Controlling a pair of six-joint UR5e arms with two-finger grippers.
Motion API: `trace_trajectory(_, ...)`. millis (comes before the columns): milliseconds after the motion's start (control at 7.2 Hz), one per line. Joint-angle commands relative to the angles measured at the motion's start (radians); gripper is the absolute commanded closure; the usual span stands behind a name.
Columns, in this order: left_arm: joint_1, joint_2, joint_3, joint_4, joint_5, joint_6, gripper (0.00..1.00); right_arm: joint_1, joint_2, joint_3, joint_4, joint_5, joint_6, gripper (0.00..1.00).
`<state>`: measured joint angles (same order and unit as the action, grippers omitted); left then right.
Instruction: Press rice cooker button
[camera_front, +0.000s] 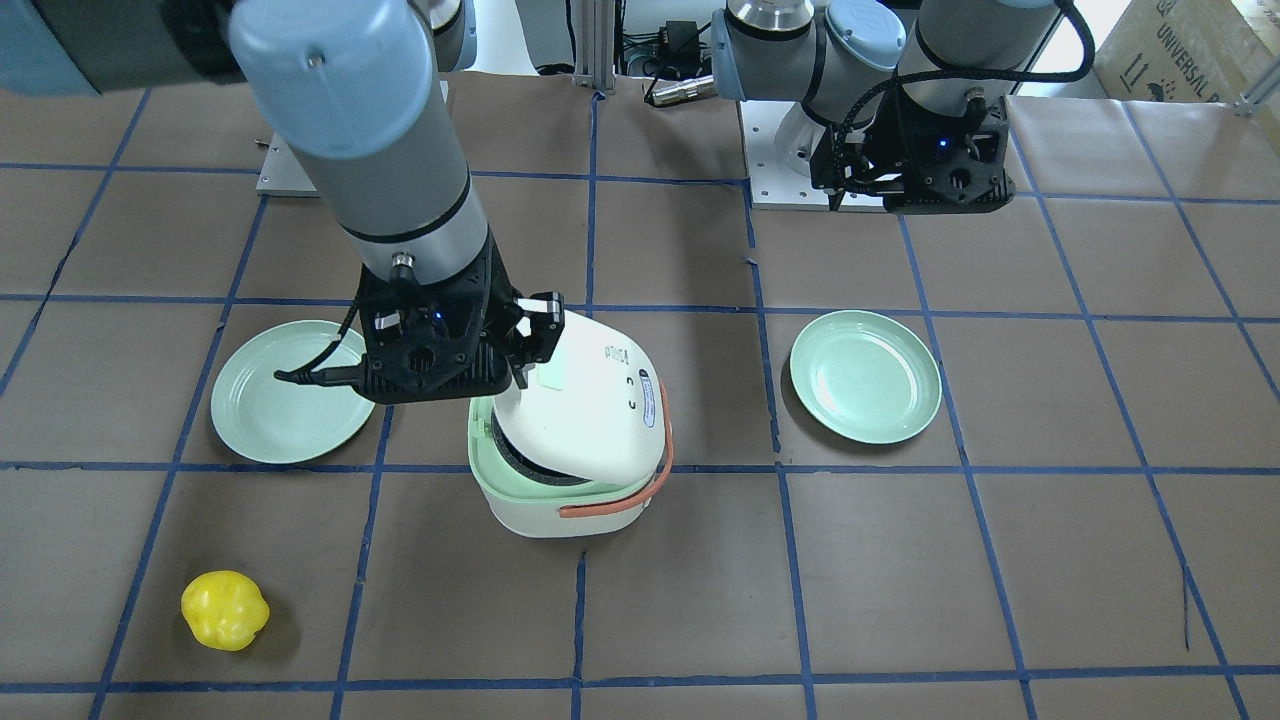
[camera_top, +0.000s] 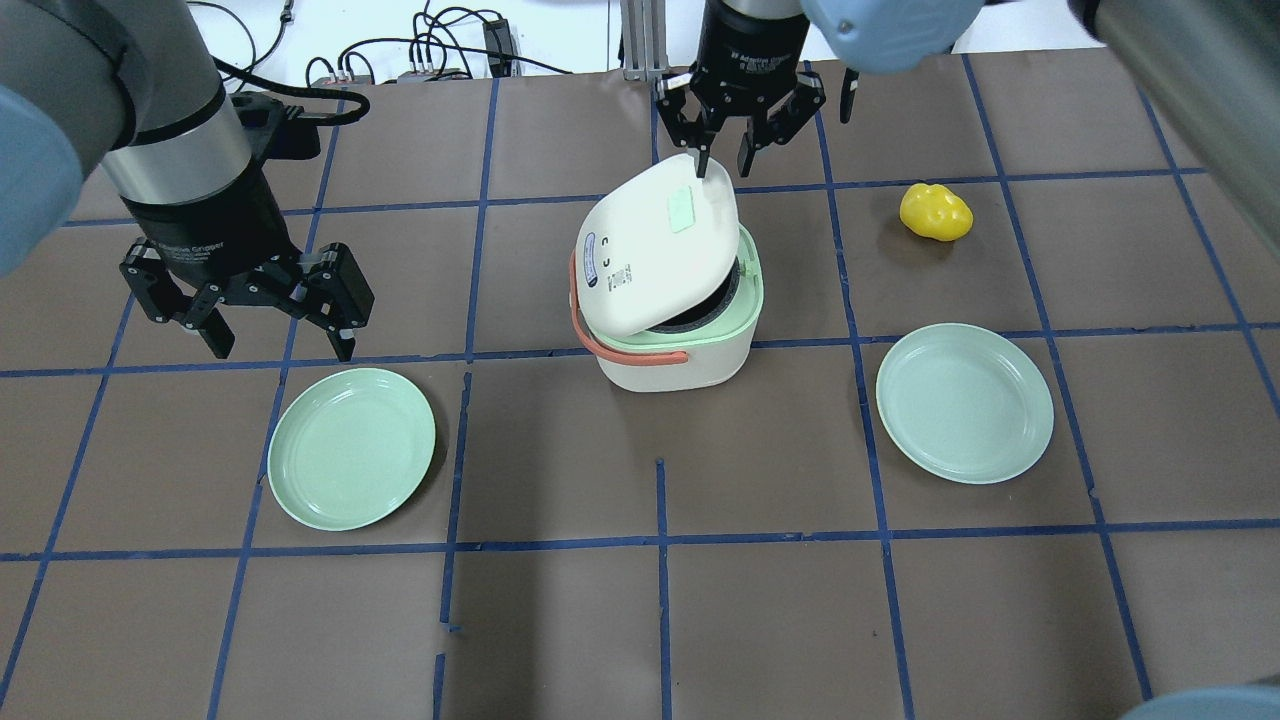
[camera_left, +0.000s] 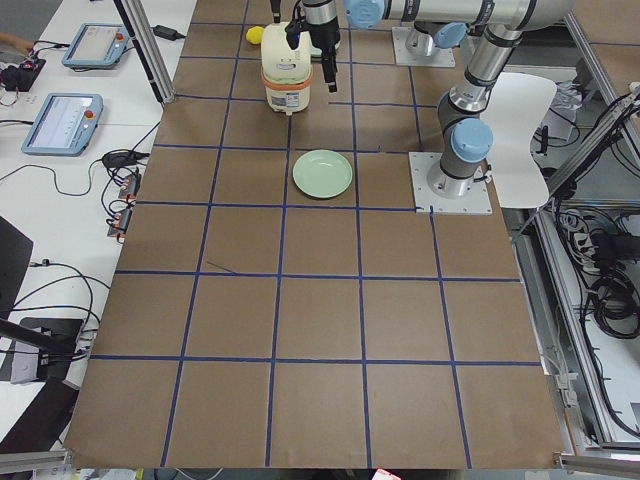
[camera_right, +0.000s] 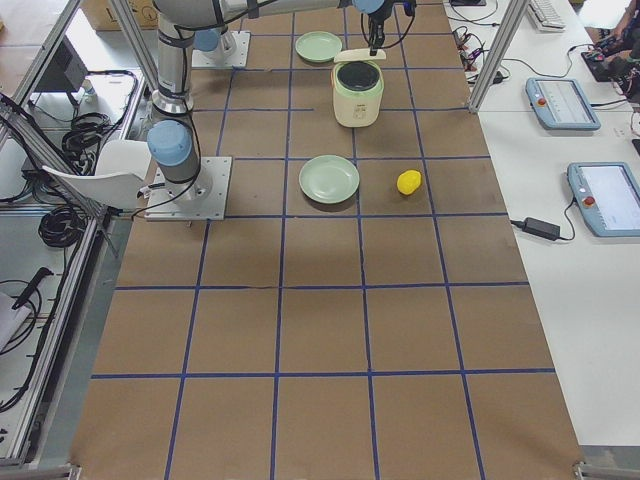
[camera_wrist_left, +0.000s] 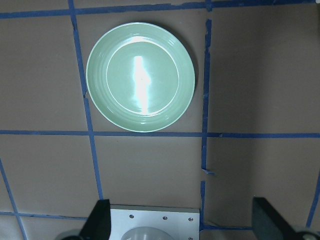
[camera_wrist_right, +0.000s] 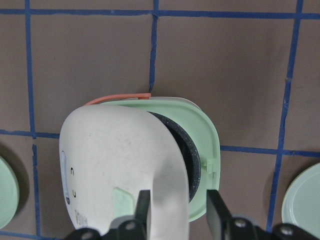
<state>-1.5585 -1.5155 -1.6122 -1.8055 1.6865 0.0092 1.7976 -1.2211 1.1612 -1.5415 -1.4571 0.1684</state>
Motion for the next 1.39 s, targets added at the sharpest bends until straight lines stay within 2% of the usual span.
trace_trajectory(0, 0.000, 0.000, 0.000, 0.000, -0.001, 0.000, 0.00, -0.012, 0.000, -0.132, 0.125, 0.003, 0.000, 0.00)
trace_trajectory(278, 0.000, 0.000, 0.000, 0.000, -0.001, 0.000, 0.00, -0.044, 0.003, -0.117, 0.124, -0.006, -0.015, 0.00)
trace_trajectory(556, 0.000, 0.000, 0.000, 0.000, 0.001, 0.000, 0.00, -0.153, 0.002, -0.078, 0.124, -0.009, -0.154, 0.00)
trace_trajectory(972, 0.000, 0.000, 0.000, 0.000, 0.001, 0.000, 0.00, -0.188, -0.078, 0.088, 0.106, -0.019, -0.201, 0.06)
trace_trajectory(1111, 0.000, 0.000, 0.000, 0.000, 0.001, 0.000, 0.00, -0.188, -0.122, 0.160, 0.072, -0.047, -0.198, 0.00)
trace_trajectory(1250, 0.000, 0.000, 0.000, 0.000, -0.001, 0.000, 0.00, -0.188, -0.170, 0.214, 0.066, -0.051, -0.190, 0.00)
